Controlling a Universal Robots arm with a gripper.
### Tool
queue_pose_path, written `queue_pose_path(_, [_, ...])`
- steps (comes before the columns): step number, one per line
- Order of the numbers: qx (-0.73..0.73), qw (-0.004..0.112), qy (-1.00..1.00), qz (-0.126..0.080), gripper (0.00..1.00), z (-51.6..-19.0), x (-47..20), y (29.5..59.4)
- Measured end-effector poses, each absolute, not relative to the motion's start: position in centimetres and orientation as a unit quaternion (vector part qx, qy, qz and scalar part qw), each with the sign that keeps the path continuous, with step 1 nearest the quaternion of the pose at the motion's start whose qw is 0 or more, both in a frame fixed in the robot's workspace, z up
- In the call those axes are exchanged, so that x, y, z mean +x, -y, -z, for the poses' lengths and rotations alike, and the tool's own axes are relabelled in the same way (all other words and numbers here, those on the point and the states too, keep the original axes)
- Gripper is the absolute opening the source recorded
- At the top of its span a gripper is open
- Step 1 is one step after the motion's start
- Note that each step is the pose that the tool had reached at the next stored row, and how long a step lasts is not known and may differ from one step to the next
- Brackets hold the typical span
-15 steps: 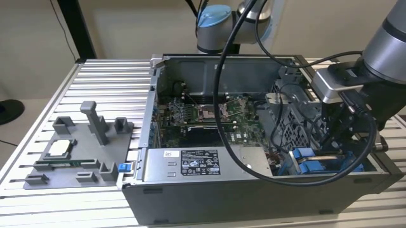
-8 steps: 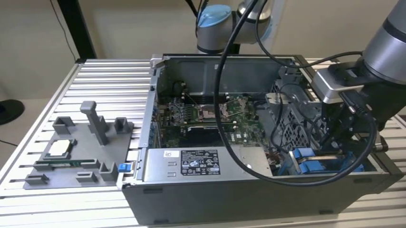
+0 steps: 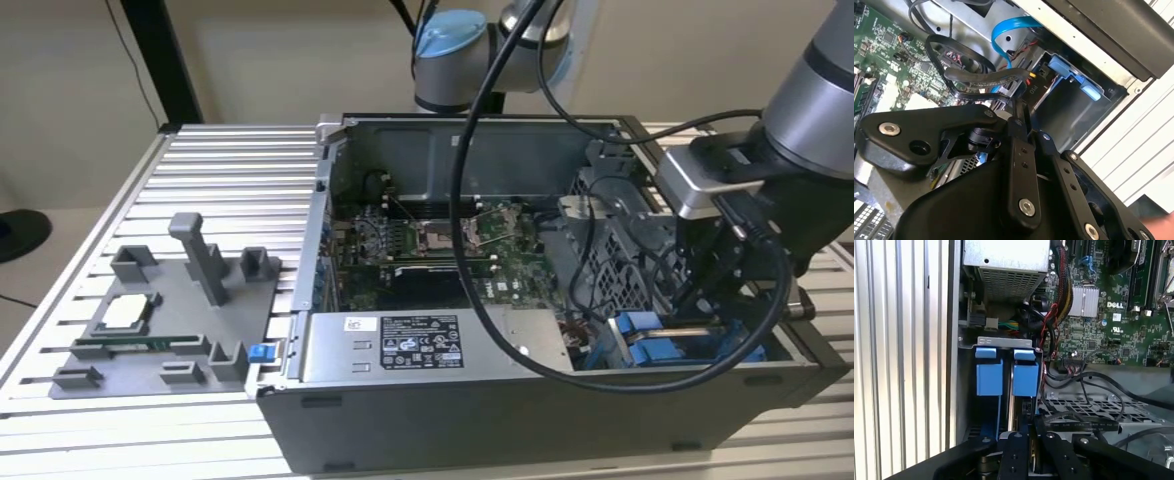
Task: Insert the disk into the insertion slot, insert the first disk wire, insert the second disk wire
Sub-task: 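Insert the second disk wire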
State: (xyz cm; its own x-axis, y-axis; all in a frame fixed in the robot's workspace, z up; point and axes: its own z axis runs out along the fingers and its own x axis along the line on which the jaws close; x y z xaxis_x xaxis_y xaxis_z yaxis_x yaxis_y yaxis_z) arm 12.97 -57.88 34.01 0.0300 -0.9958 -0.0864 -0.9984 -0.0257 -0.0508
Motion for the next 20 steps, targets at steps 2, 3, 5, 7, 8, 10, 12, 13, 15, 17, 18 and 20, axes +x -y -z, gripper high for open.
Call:
queue_pose_path(2, [-0.716, 0.048, -0.696, -0.013, 0.0, -33.91, 12.97, 57.88])
queue_pose_path(3, [-0.716, 0.048, -0.696, -0.013, 0.0, -33.85, 12.97, 57.88])
queue_pose_path(5, [-0.716, 0.048, -0.696, -0.013, 0.0, -33.65, 12.97, 57.88])
queue_pose_path(7, [-0.716, 0.048, -0.696, -0.013, 0.0, -33.45, 12.97, 57.88])
queue_pose_path(8, [-0.716, 0.048, -0.696, -0.013, 0.0, -33.35, 12.97, 57.88])
queue_pose_path(10, [-0.716, 0.048, -0.696, -0.013, 0.0, -33.2, 12.97, 57.88])
queue_pose_path(12, [-0.716, 0.048, -0.696, -0.013, 0.0, -33.18, 12.97, 57.88])
queue_pose_path(13, [-0.716, 0.048, -0.696, -0.013, 0.0, -33.18, 12.97, 57.88])
queue_pose_path(15, [-0.716, 0.048, -0.696, -0.014, 1.0, -33.14, 12.97, 57.87])
queue_pose_path(17, [-0.716, 0.048, -0.696, -0.014, 1.0, -33.14, 12.97, 57.88])
queue_pose_path(18, [-0.716, 0.048, -0.696, -0.014, 1.0, -33.23, 12.97, 57.88])
queue_pose_path(20, [-0.716, 0.048, -0.697, -0.015, 1.0, -33.61, 12.96, 57.88])
